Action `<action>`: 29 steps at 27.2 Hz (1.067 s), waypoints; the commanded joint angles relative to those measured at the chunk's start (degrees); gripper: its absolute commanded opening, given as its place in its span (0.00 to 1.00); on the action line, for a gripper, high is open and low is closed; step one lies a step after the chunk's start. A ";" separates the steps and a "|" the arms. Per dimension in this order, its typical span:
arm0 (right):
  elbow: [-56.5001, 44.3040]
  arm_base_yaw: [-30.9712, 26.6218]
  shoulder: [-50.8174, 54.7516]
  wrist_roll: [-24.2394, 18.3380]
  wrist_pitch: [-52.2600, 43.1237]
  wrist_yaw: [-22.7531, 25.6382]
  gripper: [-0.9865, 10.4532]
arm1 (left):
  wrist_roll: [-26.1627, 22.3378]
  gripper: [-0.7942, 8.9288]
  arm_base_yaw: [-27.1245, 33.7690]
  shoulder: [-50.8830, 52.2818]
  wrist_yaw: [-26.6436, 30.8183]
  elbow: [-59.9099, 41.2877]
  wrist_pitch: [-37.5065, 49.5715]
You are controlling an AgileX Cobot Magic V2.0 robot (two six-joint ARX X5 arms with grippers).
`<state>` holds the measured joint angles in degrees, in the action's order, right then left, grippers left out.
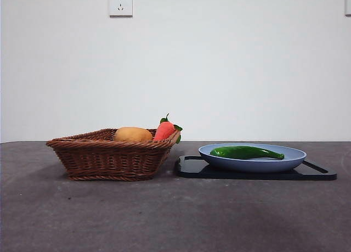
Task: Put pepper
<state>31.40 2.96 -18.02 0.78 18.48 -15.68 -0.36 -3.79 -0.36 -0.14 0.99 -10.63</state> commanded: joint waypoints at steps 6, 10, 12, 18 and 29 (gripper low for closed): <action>-18.32 0.22 11.04 1.42 -12.02 5.66 0.10 | 0.39 0.09 0.17 0.17 0.04 -0.61 0.39; -23.63 0.22 14.47 1.53 -12.87 5.75 0.10 | 0.39 0.09 0.17 0.17 0.04 -0.61 0.48; -25.46 0.22 15.63 1.53 -12.90 5.75 0.10 | 0.39 0.09 0.20 0.17 0.04 -0.61 0.50; -29.57 0.22 18.08 2.43 -12.85 5.73 0.10 | 0.39 0.09 0.20 0.17 0.04 -0.61 0.52; -30.93 0.22 18.08 3.10 -9.03 5.55 0.10 | 0.39 0.09 0.20 0.17 0.04 -0.61 0.63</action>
<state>1.06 3.03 -0.21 3.05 9.39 -10.24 -0.36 -3.79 -0.36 -0.14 0.99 -10.61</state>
